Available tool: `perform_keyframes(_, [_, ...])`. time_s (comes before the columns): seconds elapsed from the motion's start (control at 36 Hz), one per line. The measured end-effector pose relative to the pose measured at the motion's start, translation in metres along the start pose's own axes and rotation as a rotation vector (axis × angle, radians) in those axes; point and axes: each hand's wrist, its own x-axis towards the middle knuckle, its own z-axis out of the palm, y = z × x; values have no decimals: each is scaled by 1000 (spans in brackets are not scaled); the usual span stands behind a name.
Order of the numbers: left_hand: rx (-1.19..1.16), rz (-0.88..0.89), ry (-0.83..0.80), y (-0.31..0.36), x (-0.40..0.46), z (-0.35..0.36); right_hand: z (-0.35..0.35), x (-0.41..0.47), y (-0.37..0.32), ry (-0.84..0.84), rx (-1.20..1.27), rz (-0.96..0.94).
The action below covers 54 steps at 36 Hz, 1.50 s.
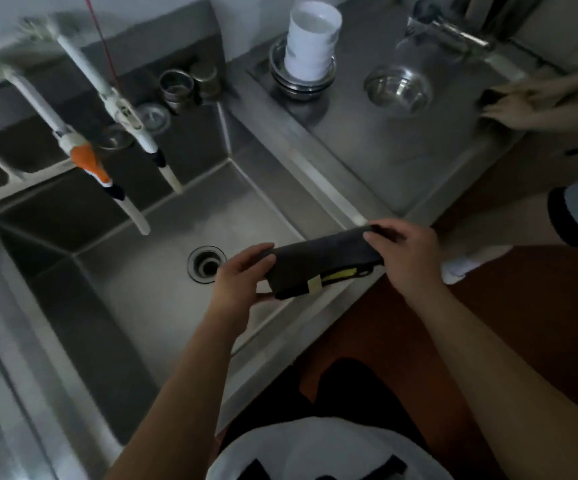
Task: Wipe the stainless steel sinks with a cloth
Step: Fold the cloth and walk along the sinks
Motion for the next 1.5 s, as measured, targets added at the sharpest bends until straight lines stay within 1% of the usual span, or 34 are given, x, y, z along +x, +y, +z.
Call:
perform_keyframes(0.17, [-120,-66,57,21,61,29,8,101,-4,-68,-102,-11])
perform_keyframes(0.33, [-120,-47,81,45,114,55,33,209,5,-114,-158,-8])
perform_keyframes(0.47, [-154,-29,186,57,158,69,56,278,15,-197,-170,-33])
perform_keyframes(0.53, [-114,-40,276,55,175,72,66,297,19,-257,-217,-67])
perform_keyframes(0.56, [-58,-55,344,52,183,75,72,305,22,-318,-244,-69])
perform_keyframes(0.61, [206,-93,488,41,197,82,82,312,29,-507,-353,-68])
perform_keyframes(0.64, [367,-101,517,36,201,87,86,312,33,-599,-465,-109])
perform_keyframes(0.69, [595,-51,485,27,203,100,95,303,43,-713,-695,-241])
perform_keyframes(0.72, [662,-12,442,23,204,108,98,295,49,-751,-749,-280])
perform_keyframes(0.75, [691,21,389,18,204,116,100,287,55,-776,-743,-285])
perform_keyframes(0.81, [625,44,305,9,202,131,100,273,67,-767,-646,-266])
perform_keyframes(0.83, [587,36,291,4,199,138,100,269,71,-745,-620,-277])
perform_keyframes(0.94, [565,12,317,-3,195,146,99,269,76,-729,-584,-270])
perform_keyframes(1.11, [521,-1,270,11,181,128,95,271,64,-763,-681,-258])
perform_keyframes(1.19, [489,-26,325,18,156,113,90,271,45,-737,-783,-283])
perform_keyframes(1.28, [445,-40,428,17,118,94,86,258,15,-705,-800,-370])
perform_keyframes(1.39, [372,-66,512,3,50,66,91,211,-28,-745,-751,-496])
perform_keyframes(1.5, [378,-40,608,-25,-32,33,107,116,-68,-847,-583,-580])
